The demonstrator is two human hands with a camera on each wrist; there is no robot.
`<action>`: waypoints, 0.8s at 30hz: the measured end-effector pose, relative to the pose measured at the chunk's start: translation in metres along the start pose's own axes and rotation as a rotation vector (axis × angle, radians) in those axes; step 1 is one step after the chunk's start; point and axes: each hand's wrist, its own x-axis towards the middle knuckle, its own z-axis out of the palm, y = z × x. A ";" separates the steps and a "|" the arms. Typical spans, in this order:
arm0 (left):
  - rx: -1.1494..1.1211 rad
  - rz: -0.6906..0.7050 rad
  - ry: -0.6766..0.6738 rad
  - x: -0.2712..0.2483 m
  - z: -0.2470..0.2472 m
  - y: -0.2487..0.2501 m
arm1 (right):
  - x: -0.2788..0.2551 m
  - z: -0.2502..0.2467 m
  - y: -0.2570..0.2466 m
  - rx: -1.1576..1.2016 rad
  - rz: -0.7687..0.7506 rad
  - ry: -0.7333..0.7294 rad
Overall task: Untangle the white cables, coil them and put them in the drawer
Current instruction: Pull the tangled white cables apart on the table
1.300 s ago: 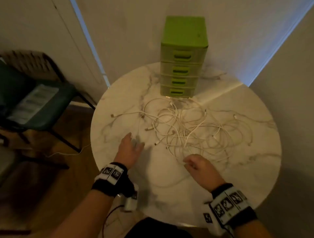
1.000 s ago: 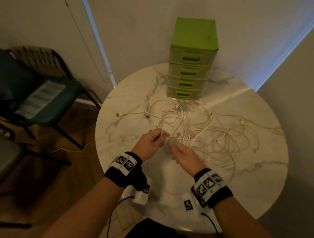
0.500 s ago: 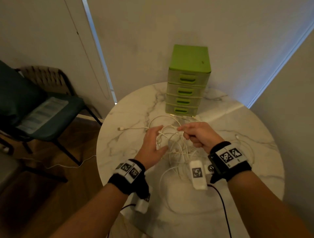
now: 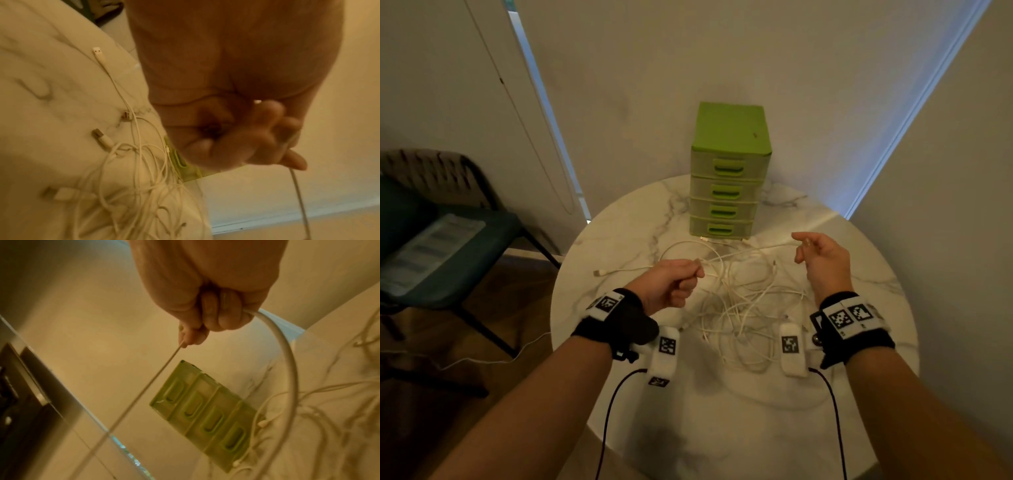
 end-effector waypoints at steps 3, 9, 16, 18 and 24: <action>-0.203 -0.008 -0.071 -0.004 0.003 0.016 | -0.002 -0.006 0.010 -0.183 -0.003 -0.081; -0.519 0.213 0.148 -0.009 -0.045 0.051 | -0.005 -0.039 0.022 -0.248 0.227 -0.446; -0.067 0.229 0.501 -0.001 -0.037 0.043 | -0.012 -0.034 0.010 -0.241 0.184 -0.369; 0.040 0.147 0.410 0.005 -0.009 0.026 | -0.016 -0.011 0.001 -0.223 0.151 -0.339; 0.117 0.019 0.057 0.018 0.059 -0.005 | -0.041 0.039 -0.034 -0.062 0.015 -0.497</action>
